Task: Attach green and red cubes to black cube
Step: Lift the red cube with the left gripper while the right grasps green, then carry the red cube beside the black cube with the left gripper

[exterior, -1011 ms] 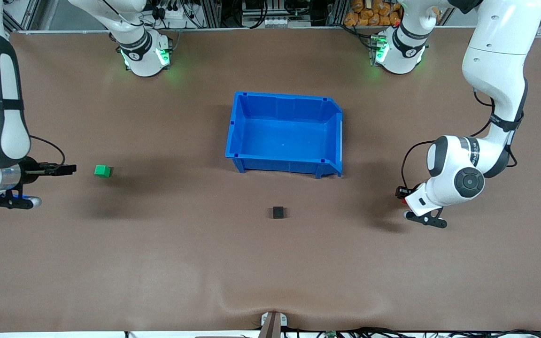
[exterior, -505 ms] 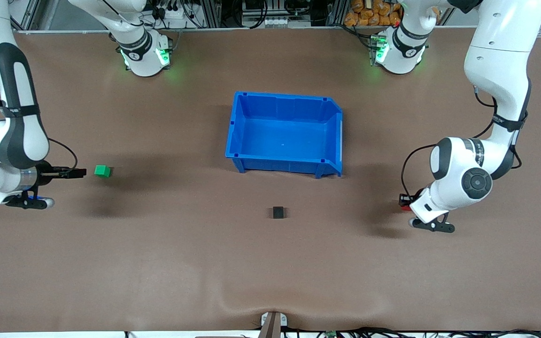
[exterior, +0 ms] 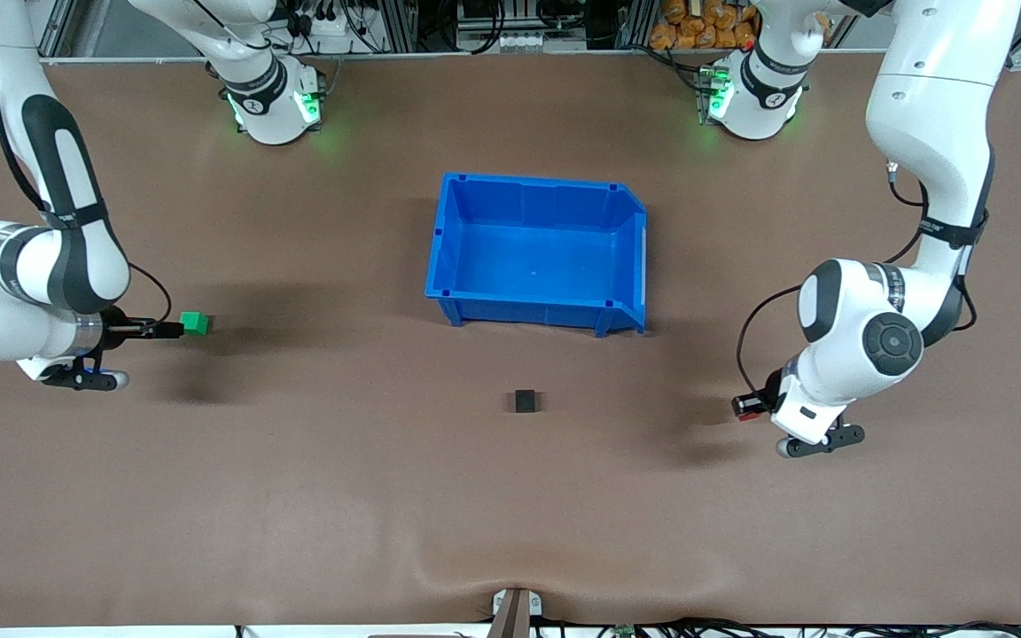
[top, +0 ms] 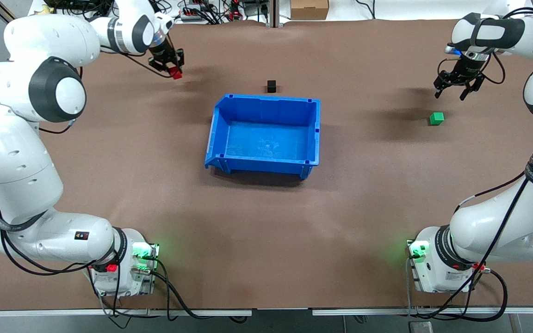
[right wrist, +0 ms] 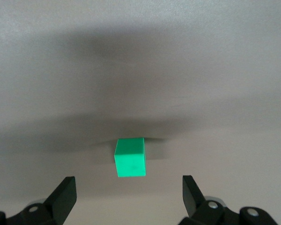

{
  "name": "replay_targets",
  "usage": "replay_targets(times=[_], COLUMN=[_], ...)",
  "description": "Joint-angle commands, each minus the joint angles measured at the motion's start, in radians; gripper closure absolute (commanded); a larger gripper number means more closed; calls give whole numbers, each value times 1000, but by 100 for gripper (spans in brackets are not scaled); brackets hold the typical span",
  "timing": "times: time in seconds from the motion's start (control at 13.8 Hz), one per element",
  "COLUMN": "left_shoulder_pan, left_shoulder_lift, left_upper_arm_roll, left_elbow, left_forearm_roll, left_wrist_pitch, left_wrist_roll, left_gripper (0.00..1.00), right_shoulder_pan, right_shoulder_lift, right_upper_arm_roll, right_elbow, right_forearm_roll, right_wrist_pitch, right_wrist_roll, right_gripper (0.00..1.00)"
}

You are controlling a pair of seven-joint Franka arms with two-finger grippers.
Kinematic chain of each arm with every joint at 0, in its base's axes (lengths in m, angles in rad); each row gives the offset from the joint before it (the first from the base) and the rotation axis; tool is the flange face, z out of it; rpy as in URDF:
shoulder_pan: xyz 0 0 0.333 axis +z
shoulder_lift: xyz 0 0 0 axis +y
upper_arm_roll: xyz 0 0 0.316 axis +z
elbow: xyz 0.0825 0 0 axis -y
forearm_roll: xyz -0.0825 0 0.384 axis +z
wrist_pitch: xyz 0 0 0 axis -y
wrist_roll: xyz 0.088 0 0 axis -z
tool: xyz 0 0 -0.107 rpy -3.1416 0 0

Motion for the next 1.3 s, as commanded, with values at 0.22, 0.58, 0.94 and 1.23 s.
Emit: replay_targets(times=[0.22,0.58,0.94,1.23], left_shoulder_pan=[-92,-212,-305,-355], left_shoulder_lift=[28,146,246,304], left_upper_arm_roll=[0,-1,-1,-3], left_elbow=[115,299,417,445], left_forearm_roll=[-15,-15,-42,-42], left_wrist_pitch=[-15,-94,-83,-26], left_wrist_roll=[-483,-939,-1339,-1509], left_gripper=[100,100,100,100], right_shoulder_pan=[5,5,5,5], right_shoulder_lift=[16,31,51,58], right_upper_arm_roll=[4,4,6,6], right_elbow=[-133,-147,-147,-139], right_forearm_roll=[6,6,8,8], right_wrist_pitch=[199,201,210,200], right_wrist_roll=[9,11,14,63], right_gripper=[0,28,48,100])
